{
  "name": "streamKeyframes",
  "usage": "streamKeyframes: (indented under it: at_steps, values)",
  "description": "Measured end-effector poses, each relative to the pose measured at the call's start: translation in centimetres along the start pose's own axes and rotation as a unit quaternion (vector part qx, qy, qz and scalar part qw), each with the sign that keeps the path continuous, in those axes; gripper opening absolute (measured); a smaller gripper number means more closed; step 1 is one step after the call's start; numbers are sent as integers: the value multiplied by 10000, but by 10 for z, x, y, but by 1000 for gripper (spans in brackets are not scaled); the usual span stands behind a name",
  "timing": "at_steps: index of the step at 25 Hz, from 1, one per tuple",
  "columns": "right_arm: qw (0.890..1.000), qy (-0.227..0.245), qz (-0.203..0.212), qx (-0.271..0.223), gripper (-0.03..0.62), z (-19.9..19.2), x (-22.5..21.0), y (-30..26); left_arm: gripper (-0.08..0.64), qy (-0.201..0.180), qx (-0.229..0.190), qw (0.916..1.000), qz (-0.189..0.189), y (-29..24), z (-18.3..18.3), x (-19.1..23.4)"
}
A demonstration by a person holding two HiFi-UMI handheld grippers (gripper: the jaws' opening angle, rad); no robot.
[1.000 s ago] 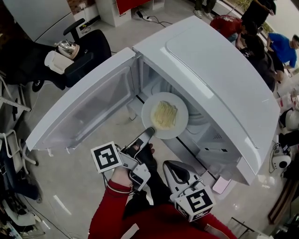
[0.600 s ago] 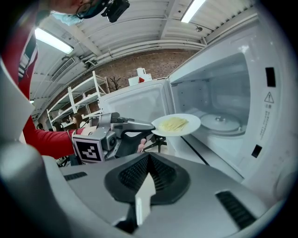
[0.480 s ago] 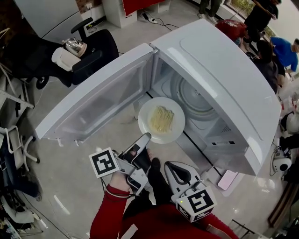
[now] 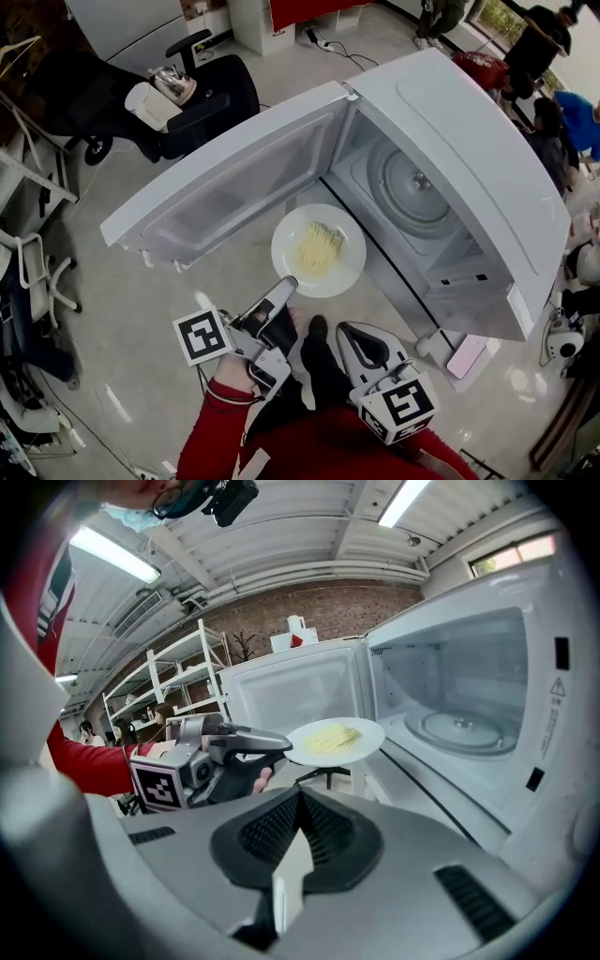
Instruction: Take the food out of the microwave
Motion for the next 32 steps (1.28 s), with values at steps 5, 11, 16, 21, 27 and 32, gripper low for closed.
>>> streamKeyframes:
  at_steps: [5, 11, 16, 21, 27, 32]
  values:
    - [9999, 110, 43, -80, 11, -1, 11, 1, 15, -5, -169, 9999, 13, 30, 1, 4]
    - [9994, 264, 130, -162, 11, 0, 29, -1, 15, 2, -402, 9992, -14, 64, 7, 5]
    - [9990, 343, 235, -191, 11, -3, 48, 1, 15, -4, -551, 9985, -49, 92, 7, 5]
    - [9983, 414, 343, -237, 11, -7, 66, 2, 15, 10, -687, 9976, -75, 118, 7, 6]
    - [9975, 486, 433, -259, 11, -10, 85, 3, 15, 37, -842, 9964, -122, 145, 6, 8]
    - [9964, 566, 559, -276, 11, -11, 100, 1, 15, 74, -976, 9951, -138, 166, 3, 10]
Point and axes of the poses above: the fingertips, and each gripper's own axes: y backward along the fingers, x to its left, z out of its top, the point moved 5 cm from there along y, backward along the fingers, and after that the axes turned 6 degrees about -x, right-handed, at the moved point
